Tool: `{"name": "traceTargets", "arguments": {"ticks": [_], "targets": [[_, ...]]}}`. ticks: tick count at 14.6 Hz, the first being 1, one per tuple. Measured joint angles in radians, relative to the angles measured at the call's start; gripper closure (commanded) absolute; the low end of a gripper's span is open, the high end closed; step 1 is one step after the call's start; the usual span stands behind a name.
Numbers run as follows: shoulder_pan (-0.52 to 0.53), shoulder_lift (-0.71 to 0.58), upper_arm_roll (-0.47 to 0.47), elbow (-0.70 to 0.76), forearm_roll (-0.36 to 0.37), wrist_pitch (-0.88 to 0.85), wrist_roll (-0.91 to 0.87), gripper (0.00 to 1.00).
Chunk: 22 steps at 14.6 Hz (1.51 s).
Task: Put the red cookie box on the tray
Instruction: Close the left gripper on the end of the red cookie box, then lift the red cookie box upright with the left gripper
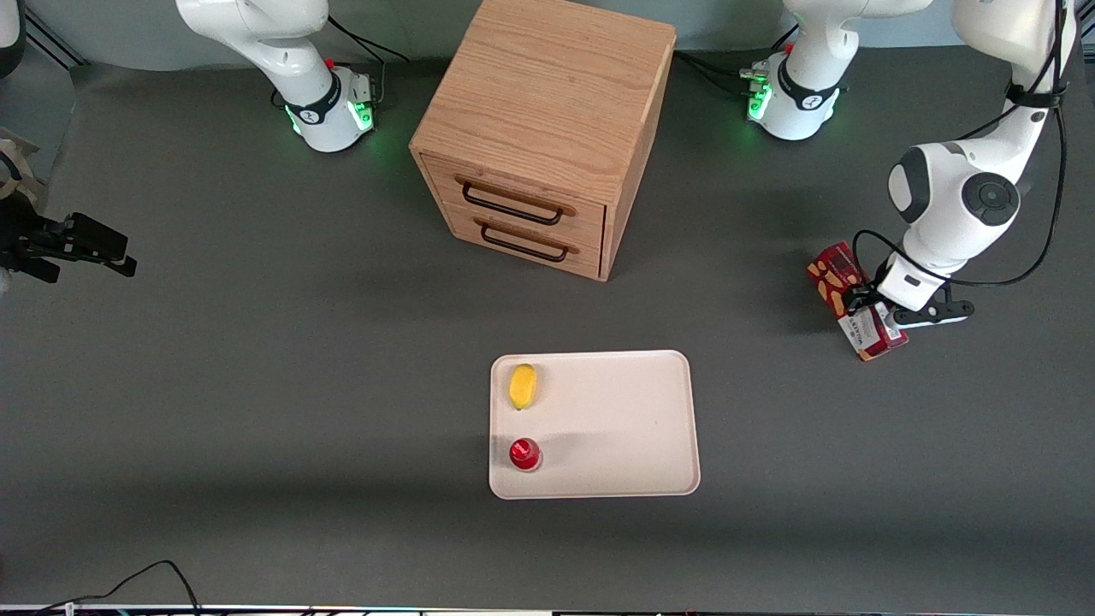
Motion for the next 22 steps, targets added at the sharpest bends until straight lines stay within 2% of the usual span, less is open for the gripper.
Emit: {"name": "traceTargets", "arguments": {"ticks": [6,9,12,15,19,22], "targets": [[0.0,-0.033,-0.001,0.01,0.0,-0.032,0.0,1.0],[-0.002,-0.146,-0.01,0.088,-0.001,-0.274,0.0,1.0],[-0.006,-0.257,-0.024,0.298,-0.001,-0.664,-0.001,1.0],[-0.009,-0.283,-0.042,0.559,-0.001,-0.968,-0.001,1.0],[-0.017,-0.231,-0.088,0.807,-0.004,-1.152,-0.03,1.0],[-0.024,-0.126,-0.205,0.922,-0.008,-1.166,-0.211,1.0]]}}
